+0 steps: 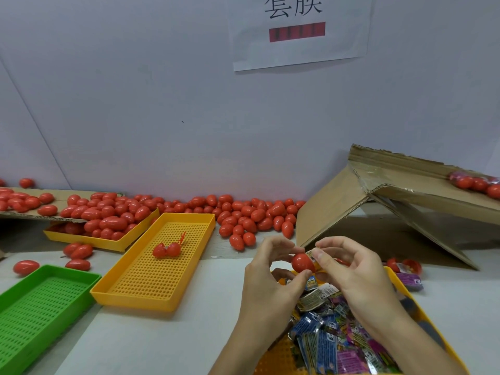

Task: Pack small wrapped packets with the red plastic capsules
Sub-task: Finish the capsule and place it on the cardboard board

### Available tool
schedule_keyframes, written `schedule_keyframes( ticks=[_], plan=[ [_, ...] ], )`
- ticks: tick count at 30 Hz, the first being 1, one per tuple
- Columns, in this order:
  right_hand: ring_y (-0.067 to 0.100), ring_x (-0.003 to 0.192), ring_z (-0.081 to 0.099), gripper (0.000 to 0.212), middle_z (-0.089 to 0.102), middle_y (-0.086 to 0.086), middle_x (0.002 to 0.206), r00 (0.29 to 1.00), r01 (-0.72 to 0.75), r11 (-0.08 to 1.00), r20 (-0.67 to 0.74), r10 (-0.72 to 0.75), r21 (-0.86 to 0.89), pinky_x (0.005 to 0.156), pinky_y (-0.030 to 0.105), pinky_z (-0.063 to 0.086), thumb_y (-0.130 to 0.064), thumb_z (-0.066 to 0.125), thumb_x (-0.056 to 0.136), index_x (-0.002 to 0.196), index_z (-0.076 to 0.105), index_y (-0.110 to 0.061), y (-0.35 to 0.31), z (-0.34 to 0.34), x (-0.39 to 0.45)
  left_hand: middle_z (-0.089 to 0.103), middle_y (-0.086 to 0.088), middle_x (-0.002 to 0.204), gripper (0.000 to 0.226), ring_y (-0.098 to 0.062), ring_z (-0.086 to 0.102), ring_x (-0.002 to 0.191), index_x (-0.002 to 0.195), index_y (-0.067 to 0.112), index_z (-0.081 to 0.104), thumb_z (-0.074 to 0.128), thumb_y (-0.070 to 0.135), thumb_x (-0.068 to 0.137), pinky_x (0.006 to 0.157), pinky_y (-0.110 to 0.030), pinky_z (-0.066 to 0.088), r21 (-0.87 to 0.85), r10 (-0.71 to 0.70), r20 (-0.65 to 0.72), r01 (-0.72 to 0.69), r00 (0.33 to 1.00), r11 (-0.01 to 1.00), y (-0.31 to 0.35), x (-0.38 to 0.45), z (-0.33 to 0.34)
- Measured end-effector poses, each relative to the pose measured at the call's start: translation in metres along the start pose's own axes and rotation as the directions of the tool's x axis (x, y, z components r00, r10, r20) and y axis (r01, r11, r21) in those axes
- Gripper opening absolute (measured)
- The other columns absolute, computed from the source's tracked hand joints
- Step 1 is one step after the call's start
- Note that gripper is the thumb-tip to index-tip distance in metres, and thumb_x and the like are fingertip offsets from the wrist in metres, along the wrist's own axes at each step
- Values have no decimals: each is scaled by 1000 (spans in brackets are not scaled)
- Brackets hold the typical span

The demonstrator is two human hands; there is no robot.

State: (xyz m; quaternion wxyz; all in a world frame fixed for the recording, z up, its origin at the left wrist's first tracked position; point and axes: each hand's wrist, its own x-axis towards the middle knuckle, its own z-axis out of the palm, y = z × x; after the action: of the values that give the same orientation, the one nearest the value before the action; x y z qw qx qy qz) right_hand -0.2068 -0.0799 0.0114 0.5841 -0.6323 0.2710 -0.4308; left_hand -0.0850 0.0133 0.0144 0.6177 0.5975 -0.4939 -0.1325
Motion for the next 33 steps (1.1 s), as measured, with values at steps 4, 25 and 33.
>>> schedule_keyframes(
  ticks=[4, 25, 33],
  plan=[
    [20, 89, 74, 22, 76, 5, 91, 1000, 19, 999, 8, -18, -29, 81, 44, 61, -38, 75, 70, 89, 74, -26, 0, 1, 0, 69, 19, 100, 38, -4, 65, 99, 101, 28, 57, 80, 5, 80, 69, -19, 55, 24, 16, 2, -16, 1000, 1000, 1, 0, 0],
    [4, 97, 69, 30, 71, -18, 101, 985, 171, 967, 64, -162, -190, 78, 19, 57, -19, 76, 83, 107, 66, -34, -6, 3, -8, 69, 19, 97, 22, -4, 65, 100, 105, 30, 67, 74, 17, 89, 72, -21, 57, -38, -58, -21, 57, 998, 998, 2, 1, -3],
    [7, 102, 68, 26, 73, -12, 101, 974, 225, 959, 67, -216, -174, 79, 21, 58, -18, 75, 84, 104, 68, -32, -6, 2, -7, 72, 17, 93, 22, -4, 67, 94, 100, 28, 70, 76, 11, 86, 73, -19, 56, -86, -72, -12, 70, 997, 994, 3, 1, -2]
  ],
)
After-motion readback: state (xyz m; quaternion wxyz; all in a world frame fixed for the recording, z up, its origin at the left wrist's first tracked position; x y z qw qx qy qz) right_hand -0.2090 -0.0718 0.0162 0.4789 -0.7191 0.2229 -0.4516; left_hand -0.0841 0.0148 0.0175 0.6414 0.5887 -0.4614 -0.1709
